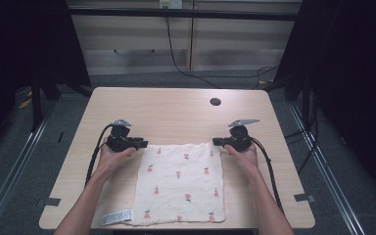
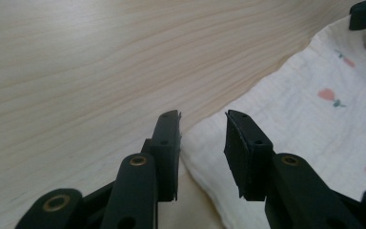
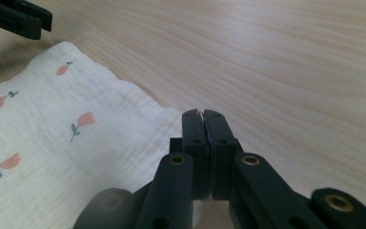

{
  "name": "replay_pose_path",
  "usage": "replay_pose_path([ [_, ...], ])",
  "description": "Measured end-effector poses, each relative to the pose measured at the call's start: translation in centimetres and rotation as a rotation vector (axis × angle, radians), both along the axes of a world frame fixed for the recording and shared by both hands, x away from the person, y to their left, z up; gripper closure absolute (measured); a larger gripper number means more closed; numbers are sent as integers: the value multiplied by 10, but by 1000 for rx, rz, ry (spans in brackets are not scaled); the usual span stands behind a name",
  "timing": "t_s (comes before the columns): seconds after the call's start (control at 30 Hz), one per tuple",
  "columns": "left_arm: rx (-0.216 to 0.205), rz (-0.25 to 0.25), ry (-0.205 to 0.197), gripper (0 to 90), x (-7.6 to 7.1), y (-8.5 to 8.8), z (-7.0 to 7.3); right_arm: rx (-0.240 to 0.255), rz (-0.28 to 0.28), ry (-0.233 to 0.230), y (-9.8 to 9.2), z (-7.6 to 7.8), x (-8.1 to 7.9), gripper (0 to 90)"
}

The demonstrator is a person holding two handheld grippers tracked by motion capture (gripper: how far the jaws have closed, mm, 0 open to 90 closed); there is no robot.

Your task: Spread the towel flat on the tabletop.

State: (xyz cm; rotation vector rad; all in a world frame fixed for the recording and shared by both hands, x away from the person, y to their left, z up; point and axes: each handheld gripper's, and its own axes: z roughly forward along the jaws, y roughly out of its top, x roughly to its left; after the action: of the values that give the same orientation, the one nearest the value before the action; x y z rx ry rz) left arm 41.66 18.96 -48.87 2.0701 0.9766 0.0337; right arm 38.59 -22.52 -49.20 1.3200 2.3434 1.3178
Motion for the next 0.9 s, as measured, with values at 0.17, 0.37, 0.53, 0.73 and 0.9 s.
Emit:
replay_pose_path([
  [0.17,45,19,-10,652,2,-7,-10,-2,1,-8,-2,4,-2,885],
  [0.37,51,15,-20,649,1,-14,-14,-3,5,0,-3,3,-3,885],
  [0.53,76,5,-53,708,-3,-16,-15,-7,-3,1,-4,1,-2,885],
  [0.73,76,14,-69,852,-6,-12,-17,-2,-8,-5,-6,4,-4,885],
  [0.9,23,30,-50,861,-6,-7,-14,-6,-11,-10,-8,7,-4,886],
])
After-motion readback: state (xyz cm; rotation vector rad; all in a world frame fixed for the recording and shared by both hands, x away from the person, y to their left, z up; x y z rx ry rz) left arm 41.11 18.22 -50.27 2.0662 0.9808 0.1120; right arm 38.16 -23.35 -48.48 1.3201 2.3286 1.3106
